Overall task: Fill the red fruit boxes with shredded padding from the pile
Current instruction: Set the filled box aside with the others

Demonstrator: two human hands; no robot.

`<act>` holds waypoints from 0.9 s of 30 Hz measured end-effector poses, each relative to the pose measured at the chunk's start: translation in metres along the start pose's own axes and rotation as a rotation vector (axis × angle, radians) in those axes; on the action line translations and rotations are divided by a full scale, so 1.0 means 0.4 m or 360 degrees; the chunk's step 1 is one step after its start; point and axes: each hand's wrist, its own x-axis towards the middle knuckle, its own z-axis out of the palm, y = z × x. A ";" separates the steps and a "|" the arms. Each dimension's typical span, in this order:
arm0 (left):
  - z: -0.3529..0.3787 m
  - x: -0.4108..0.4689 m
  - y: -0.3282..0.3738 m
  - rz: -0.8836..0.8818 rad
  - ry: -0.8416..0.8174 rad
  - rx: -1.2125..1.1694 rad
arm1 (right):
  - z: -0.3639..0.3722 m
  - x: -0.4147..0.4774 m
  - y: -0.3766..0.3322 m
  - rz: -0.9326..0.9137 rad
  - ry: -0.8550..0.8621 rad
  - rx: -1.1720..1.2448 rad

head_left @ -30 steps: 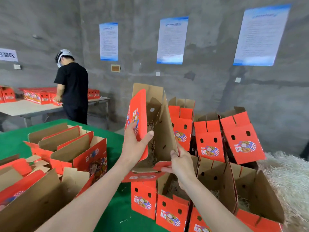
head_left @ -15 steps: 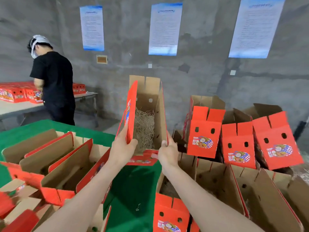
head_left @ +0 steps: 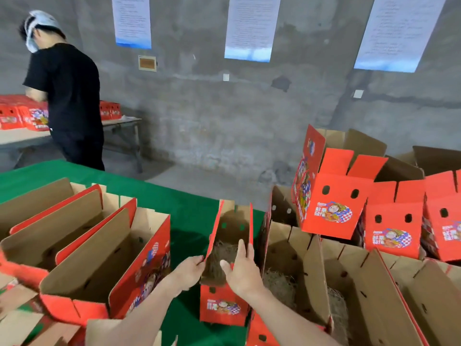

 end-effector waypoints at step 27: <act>-0.203 -0.004 -0.144 -0.0179 0.0649 0.0744 | 0.041 0.311 -0.047 -0.0120 0.0137 -0.0967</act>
